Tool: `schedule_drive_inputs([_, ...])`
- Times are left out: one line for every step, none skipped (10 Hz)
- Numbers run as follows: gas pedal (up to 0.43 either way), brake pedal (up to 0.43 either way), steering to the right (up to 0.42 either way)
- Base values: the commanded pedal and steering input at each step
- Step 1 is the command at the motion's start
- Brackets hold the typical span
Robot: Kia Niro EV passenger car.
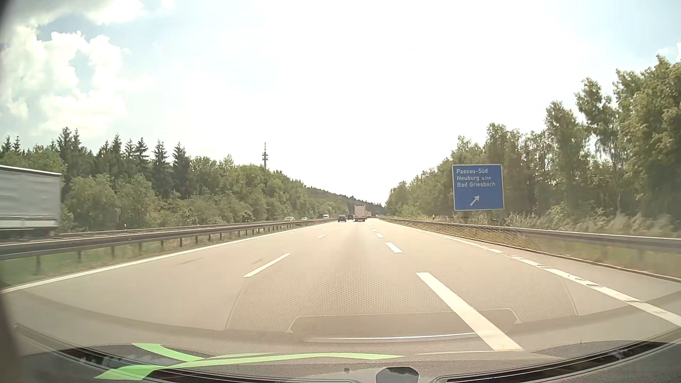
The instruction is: Follow the waypoints while adhering to traffic rules and regulations
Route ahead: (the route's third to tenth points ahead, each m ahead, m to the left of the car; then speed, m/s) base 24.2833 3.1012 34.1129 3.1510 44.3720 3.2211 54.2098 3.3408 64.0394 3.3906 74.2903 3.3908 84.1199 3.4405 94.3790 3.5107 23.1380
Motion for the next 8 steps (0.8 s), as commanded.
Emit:
schedule_drive_inputs([0.22,0.0,0.0])
schedule_drive_inputs([0.22,0.0,0.0])
schedule_drive_inputs([0.22,0.0,0.0])
schedule_drive_inputs([0.22,0.0,0.0])
schedule_drive_inputs([0.22,0.0,0.0])
schedule_drive_inputs([0.22,0.0,0.0])
schedule_drive_inputs([0.22,0.0,0.0])
schedule_drive_inputs([0.209,0.0,0.0])
